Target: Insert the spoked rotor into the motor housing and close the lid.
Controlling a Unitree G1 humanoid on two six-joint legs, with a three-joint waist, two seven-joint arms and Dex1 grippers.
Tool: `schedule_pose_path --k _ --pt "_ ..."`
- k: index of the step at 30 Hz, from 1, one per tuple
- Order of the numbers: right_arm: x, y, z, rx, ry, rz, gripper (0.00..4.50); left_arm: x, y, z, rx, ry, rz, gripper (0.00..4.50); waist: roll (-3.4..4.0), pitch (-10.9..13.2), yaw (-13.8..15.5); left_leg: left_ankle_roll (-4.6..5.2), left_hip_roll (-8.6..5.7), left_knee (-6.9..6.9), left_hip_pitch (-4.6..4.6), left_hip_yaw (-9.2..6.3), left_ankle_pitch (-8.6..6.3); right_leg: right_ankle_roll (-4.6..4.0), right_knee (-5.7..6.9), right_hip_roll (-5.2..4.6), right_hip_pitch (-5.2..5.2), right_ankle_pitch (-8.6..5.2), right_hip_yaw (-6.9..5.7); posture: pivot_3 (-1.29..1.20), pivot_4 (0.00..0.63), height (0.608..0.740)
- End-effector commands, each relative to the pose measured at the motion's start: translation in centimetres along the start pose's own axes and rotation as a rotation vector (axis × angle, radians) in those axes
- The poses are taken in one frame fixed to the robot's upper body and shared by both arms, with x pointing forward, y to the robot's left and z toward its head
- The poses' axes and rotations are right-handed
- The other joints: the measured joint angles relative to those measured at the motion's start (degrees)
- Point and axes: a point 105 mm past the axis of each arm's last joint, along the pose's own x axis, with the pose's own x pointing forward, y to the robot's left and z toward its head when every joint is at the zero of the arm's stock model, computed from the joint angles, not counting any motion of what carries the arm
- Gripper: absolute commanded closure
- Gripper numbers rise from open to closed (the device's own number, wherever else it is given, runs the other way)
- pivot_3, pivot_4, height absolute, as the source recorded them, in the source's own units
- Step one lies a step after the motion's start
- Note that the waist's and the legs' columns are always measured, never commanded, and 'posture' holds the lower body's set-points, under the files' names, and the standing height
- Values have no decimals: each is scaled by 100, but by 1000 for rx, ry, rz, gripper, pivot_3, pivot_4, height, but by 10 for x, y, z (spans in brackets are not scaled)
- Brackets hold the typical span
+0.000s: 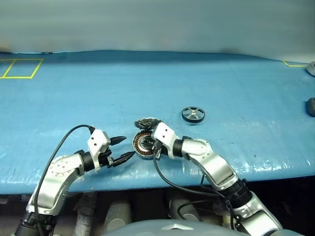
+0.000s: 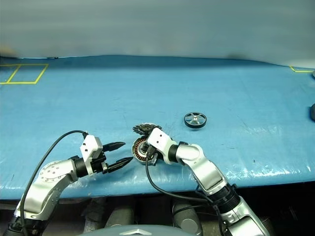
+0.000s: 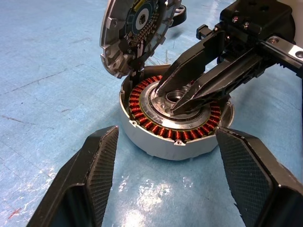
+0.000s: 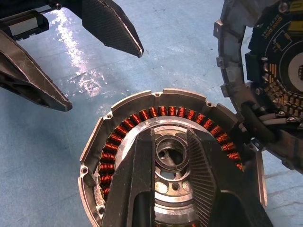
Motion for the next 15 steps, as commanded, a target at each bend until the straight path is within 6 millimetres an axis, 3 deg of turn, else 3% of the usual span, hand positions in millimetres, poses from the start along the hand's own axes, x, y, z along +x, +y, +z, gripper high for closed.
schedule_pose_path --k 1,15 --pt "-4 -2 11 -19 -52 -13 3845 -1 1 8 24 -28 9 985 0 0 -1 0 0 0 0 0 0 0 0 0 0 0 0 0 150 740" --pt "-6 -7 6 -29 -36 -40 3845 0 1 5 33 -10 6 985 0 0 -4 0 0 0 0 0 0 0 0 0 0 0 0 0 150 740"
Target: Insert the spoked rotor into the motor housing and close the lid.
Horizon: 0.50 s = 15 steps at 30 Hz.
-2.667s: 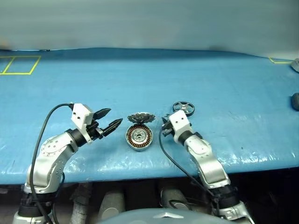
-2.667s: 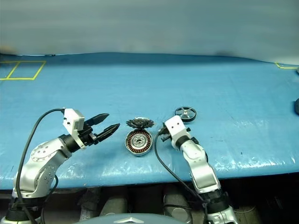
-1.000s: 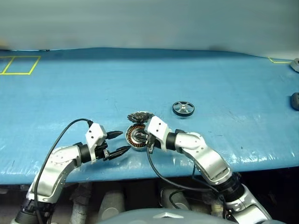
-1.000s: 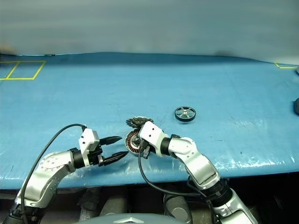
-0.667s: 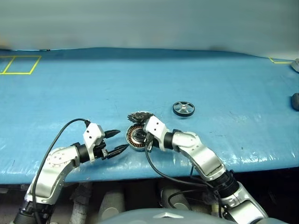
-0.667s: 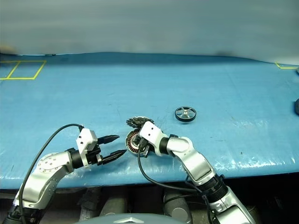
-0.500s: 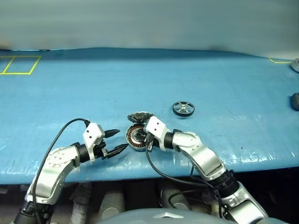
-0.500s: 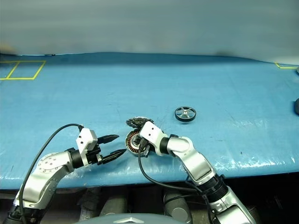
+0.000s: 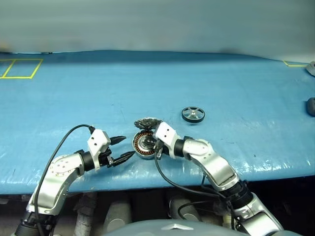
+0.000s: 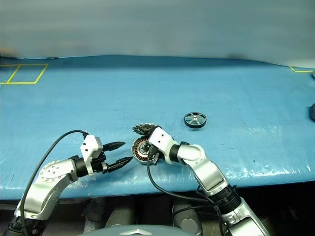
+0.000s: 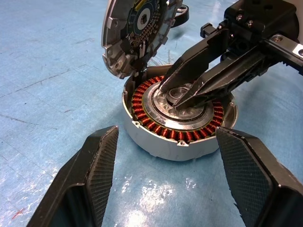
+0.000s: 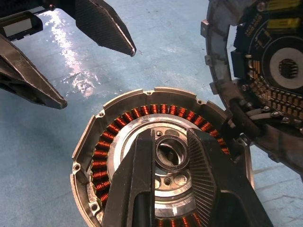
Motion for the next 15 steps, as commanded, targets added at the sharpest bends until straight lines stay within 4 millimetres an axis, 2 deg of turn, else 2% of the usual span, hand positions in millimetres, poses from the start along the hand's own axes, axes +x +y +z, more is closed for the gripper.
schedule_pose_path --k 1,15 --pt "-2 -2 7 -26 -28 -7 3845 0 0 5 23 -18 0 985 0 0 0 0 0 0 0 0 0 0 0 0 0 0 0 0 150 740" --pt "2 4 10 -19 -45 9 3845 1 1 4 19 -17 8 985 0 0 -1 0 0 0 0 0 0 0 0 0 0 0 0 0 150 740"
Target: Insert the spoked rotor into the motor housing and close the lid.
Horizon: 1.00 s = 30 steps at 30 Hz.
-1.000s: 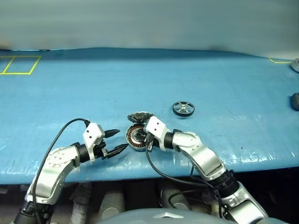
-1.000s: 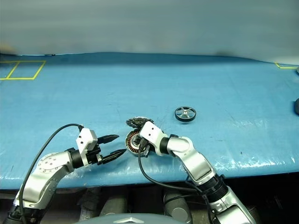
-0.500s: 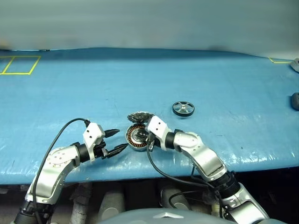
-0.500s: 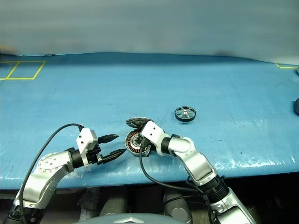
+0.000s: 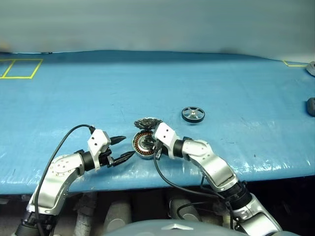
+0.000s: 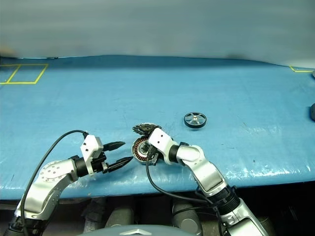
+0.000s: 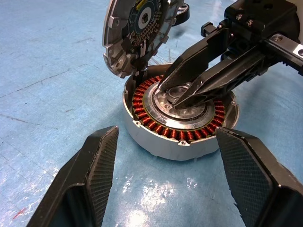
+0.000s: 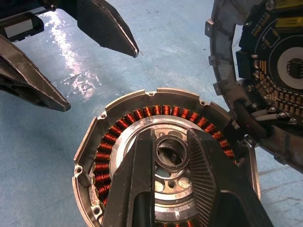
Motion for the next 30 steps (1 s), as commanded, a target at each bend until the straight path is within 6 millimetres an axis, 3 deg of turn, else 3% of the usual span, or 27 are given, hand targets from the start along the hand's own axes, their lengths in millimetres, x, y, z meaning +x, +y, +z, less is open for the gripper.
schedule_pose_path --k 1,30 --pt "-1 0 9 -25 -36 2 3845 1 1 4 17 -17 3 985 0 0 1 0 0 0 0 0 0 0 0 0 0 0 0 0 150 740" --pt "-1 -3 -7 -14 20 -10 3845 2 2 2 23 -10 10 985 0 0 0 0 0 0 3 0 0 0 1 0 2 0 0 0 150 740"
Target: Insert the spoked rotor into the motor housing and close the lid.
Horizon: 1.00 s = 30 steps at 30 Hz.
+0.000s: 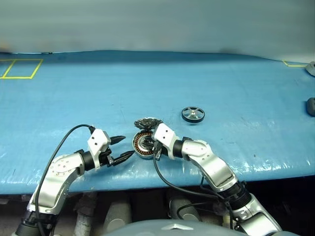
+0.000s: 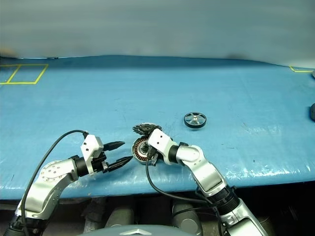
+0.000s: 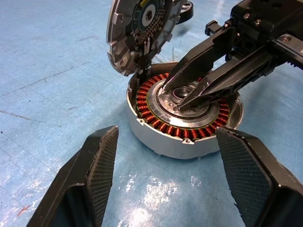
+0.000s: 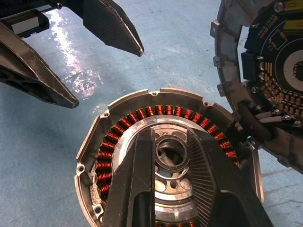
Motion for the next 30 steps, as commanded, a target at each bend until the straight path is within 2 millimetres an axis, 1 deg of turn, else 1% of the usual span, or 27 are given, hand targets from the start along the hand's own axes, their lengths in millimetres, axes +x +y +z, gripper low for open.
schedule_pose_path --k 1,8,9,10,12,15,25,26,27,29,30 --pt "-1 -2 -5 7 15 -11 3845 1 0 5 28 -20 -2 985 0 0 0 0 0 0 0 0 0 0 0 0 0 0 0 0 150 740" --pt "-1 5 -4 -10 6 32 3845 2 0 6 31 -21 0 985 0 0 0 0 0 0 0 0 0 0 0 0 0 0 0 0 150 740" --pt "-1 6 -4 -13 1 36 3108 2 0 6 32 -21 1 985 0 0 -1 0 0 0 0 0 0 0 0 0 0 0 0 0 150 740" --pt "-1 5 -4 -15 0 27 2871 2 0 5 32 -21 0 985 0 0 -1 0 0 0 0 0 0 0 0 0 0 0 0 0 150 740" --pt "-2 4 -3 -15 8 19 2237 2 0 6 30 -21 0 985 0 0 -2 0 0 0 0 0 0 0 0 0 0 0 0 0 150 740" --pt "-4 8 8 -11 -44 41 2237 2 1 5 27 -21 1 985 0 0 1 0 0 0 0 0 0 0 0 0 0 0 0 0 150 740" --pt "-11 -5 32 54 -186 -31 2237 3 0 4 23 -21 0 985 0 0 0 0 0 0 -1 0 0 0 0 0 -1 0 0 0 150 740" --pt "-11 -5 33 65 -198 -33 2620 3 0 4 22 -21 0 985 0 0 0 0 0 0 -1 0 0 0 0 1 -1 0 0 0 150 740" --pt "-11 -5 32 76 -202 -27 2839 3 0 4 22 -21 0 985 0 0 -1 0 0 0 -1 -1 0 0 0 1 -1 0 -1 0 150 740" --pt "-11 -2 27 58 -180 -20 3532 3 0 3 22 -20 -1 985 0 0 -1 0 0 0 -1 0 0 0 0 0 -1 0 0 0 150 740" --pt "-10 -2 25 54 -171 -19 3802 3 0 3 22 -20 -1 985 0 0 0 0 0 0 -1 0 0 0 0 0 -1 0 0 0 150 740"
